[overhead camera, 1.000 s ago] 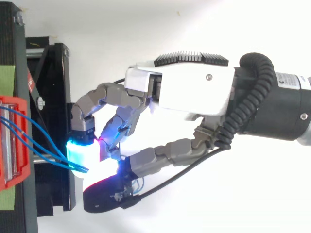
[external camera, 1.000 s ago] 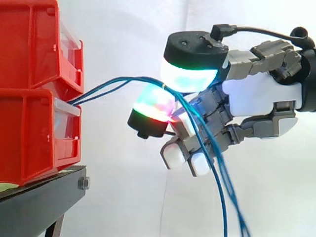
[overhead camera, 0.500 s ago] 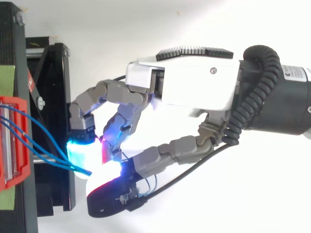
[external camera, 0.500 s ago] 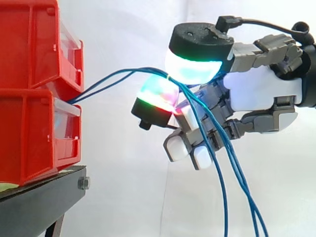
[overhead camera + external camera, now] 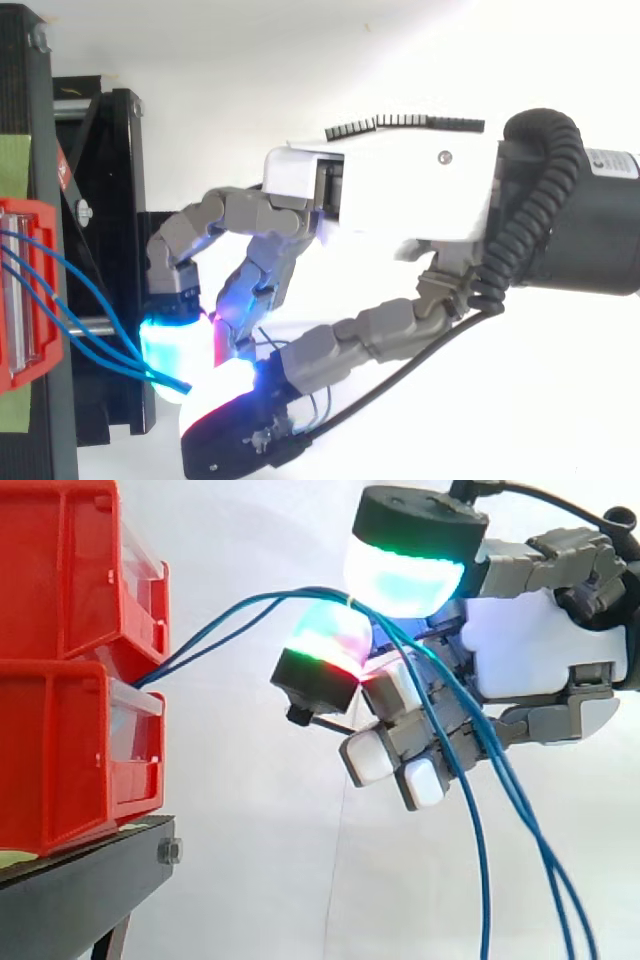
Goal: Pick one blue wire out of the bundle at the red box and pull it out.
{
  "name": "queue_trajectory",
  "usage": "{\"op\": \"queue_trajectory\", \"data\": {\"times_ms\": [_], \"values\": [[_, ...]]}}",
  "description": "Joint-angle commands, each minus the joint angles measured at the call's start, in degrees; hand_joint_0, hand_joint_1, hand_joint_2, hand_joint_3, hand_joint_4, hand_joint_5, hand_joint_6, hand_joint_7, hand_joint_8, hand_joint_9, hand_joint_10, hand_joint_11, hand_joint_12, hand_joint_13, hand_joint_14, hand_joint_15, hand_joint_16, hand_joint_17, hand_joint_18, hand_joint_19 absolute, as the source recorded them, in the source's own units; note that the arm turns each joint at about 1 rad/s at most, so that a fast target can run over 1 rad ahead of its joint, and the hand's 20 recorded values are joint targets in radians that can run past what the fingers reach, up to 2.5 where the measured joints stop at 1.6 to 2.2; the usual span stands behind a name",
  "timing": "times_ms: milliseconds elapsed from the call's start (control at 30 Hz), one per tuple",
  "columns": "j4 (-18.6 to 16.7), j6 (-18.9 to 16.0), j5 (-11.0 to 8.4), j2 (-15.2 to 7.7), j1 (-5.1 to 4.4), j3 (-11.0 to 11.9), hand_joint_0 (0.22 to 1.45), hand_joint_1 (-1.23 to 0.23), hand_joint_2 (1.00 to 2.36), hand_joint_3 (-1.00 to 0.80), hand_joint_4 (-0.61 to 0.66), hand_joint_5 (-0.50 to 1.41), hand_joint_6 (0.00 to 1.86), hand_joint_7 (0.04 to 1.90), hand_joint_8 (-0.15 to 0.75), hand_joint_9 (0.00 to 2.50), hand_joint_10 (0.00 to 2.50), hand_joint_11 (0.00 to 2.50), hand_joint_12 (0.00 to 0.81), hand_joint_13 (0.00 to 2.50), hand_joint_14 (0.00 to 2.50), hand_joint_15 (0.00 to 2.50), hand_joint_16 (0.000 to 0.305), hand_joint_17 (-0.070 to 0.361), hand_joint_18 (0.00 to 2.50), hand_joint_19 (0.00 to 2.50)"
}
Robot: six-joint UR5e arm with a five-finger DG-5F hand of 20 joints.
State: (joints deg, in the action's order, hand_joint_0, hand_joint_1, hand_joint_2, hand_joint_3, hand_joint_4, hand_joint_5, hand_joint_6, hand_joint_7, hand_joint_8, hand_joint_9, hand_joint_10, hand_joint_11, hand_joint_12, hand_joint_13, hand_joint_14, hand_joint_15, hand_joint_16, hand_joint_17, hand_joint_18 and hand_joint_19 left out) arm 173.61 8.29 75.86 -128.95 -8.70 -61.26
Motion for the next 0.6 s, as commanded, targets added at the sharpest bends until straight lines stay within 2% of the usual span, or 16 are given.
{"op": "queue_trajectory", "data": {"times_ms": [0, 133, 233, 300, 433, 567], "values": [[0.1, -2.7, 0.17, 0.0, -0.09, 0.0, 0.71, -0.84, 1.01, -0.25, 0.09, -0.16, 0.93, 1.13, 0.385, 1.0, 0.01, 0.74, 0.409, 0.94, 0.01, 0.43, 0.046, 0.103, 0.91, 0.49], [0.1, -6.1, 1.13, 0.0, -0.17, 0.0, 0.74, -0.85, 1.01, -0.31, 0.08, -0.17, 0.93, 1.09, 0.385, 0.97, 0.01, 0.77, 0.412, 0.94, 0.01, 0.43, 0.046, 0.103, 0.91, 0.48], [0.1, -7.1, 1.66, 0.0, 0.0, 0.0, 0.76, -0.86, 1.01, -0.38, 0.09, -0.17, 0.93, 1.08, 0.387, 0.96, 0.01, 0.75, 0.411, 0.93, 0.01, 0.42, 0.046, 0.104, 0.91, 0.46], [0.1, -8.7, 2.72, 0.0, 0.18, 0.0, 0.77, -0.86, 1.01, -0.4, 0.09, -0.18, 0.92, 1.11, 0.388, 0.96, 0.01, 0.75, 0.409, 0.93, 0.01, 0.42, 0.046, 0.103, 0.91, 0.46], [0.9, -9.4, 4.12, 0.0, 0.27, 0.0, 0.79, -0.87, 1.0, -0.47, 0.14, -0.18, 0.91, 1.18, 0.396, 0.94, 0.01, 0.74, 0.411, 0.93, 0.01, 0.42, 0.046, 0.103, 0.91, 0.45], [1.0, -9.4, 4.21, 0.0, 0.44, 0.0, 0.79, -0.87, 1.0, -0.5, 0.21, -0.18, 0.9, 1.27, 0.407, 0.93, 0.01, 0.72, 0.411, 0.93, 0.01, 0.42, 0.046, 0.104, 0.91, 0.44]]}}
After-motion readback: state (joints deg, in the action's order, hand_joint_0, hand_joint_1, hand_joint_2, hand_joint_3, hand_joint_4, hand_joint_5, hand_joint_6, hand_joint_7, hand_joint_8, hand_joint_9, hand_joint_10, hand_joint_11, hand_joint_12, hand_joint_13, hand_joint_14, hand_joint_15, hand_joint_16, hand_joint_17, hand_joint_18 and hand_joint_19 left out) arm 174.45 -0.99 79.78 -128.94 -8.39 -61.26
